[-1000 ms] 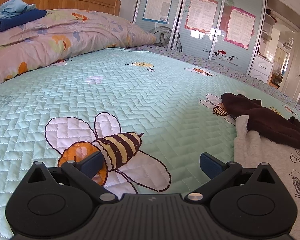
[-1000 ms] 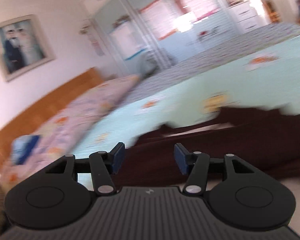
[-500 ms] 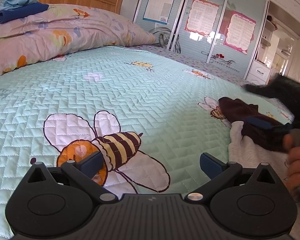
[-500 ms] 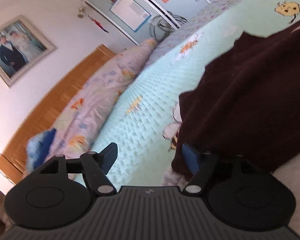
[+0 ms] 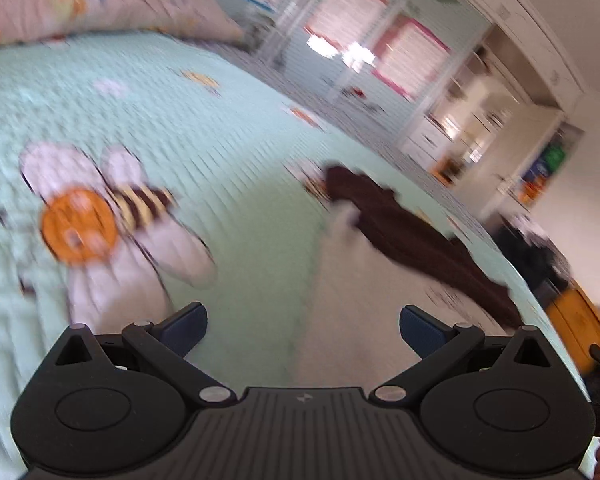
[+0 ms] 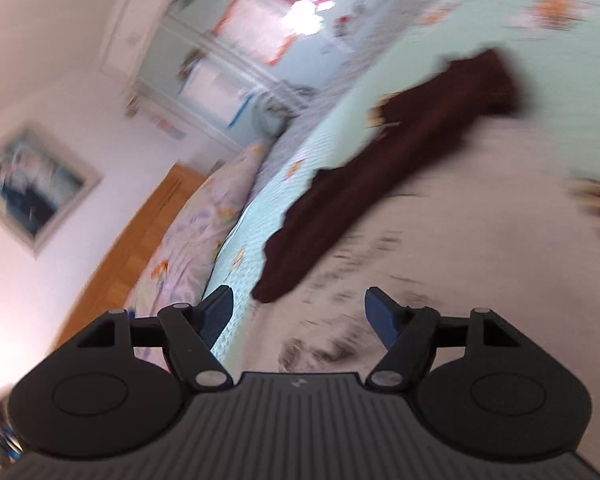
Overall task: Fold clothes
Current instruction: 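Open the right gripper and sweep it over the maroon fabric to flatten it, then grasp the end of the grey folded strip with the left gripper while the right gripper grasps it too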
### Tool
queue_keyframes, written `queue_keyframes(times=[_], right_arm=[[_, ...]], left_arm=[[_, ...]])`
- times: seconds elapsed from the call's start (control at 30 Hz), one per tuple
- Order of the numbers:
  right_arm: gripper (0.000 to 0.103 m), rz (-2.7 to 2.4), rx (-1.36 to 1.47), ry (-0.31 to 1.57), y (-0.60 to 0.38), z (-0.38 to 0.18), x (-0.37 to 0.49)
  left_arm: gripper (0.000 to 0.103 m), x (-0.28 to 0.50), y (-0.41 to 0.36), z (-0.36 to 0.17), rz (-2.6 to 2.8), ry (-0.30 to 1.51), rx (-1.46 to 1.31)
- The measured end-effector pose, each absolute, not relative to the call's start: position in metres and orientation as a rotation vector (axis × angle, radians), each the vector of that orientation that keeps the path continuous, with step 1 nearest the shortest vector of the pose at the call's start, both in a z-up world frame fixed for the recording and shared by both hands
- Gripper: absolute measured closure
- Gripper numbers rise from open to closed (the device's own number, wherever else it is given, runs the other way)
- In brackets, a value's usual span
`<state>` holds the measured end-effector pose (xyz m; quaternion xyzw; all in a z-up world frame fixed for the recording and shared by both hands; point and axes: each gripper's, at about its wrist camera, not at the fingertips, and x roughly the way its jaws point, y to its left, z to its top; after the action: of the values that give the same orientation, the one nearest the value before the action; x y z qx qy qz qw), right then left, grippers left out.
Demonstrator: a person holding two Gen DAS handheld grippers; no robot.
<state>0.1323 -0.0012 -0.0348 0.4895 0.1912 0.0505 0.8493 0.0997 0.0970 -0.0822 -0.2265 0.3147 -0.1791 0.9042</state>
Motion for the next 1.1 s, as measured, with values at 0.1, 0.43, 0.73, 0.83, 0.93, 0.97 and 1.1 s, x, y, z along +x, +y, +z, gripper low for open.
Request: queue_keyframes(times=[0.1, 0.43, 0.73, 0.83, 0.93, 0.97, 1.1], right_arm=[[0.020, 0.054, 1.142, 0.380, -0.027, -0.048, 0.081], [0.018, 0.019, 1.278, 0.394, -0.042, -0.081, 0.022], [0.016, 0.032, 1.304, 0.386, -0.051, -0.090, 0.020], [0.015, 0.057, 1.311, 0.399, -0.048, -0.093, 0.023], [0.012, 0.062, 1.311, 0.408, -0.045, -0.093, 0.026], [0.012, 0.063, 1.308, 0.412, -0.045, -0.093, 0.028], [0.012, 0.063, 1.299, 0.428, -0.047, -0.089, 0.024]], left_arm=[[0.001, 0.084, 0.085, -0.083, -0.398, 0.690, -0.418], [0.001, 0.078, 0.107, -0.094, -0.487, 0.823, -0.764], [0.001, 0.095, 0.109, -0.104, -0.464, 0.891, -0.919], [0.001, 0.099, 0.107, -0.104, -0.456, 0.909, -0.941], [0.001, 0.101, 0.107, -0.104, -0.452, 0.918, -0.958], [0.001, 0.102, 0.106, -0.104, -0.457, 0.924, -0.954], [0.001, 0.101, 0.116, -0.103, -0.464, 0.951, -0.949]])
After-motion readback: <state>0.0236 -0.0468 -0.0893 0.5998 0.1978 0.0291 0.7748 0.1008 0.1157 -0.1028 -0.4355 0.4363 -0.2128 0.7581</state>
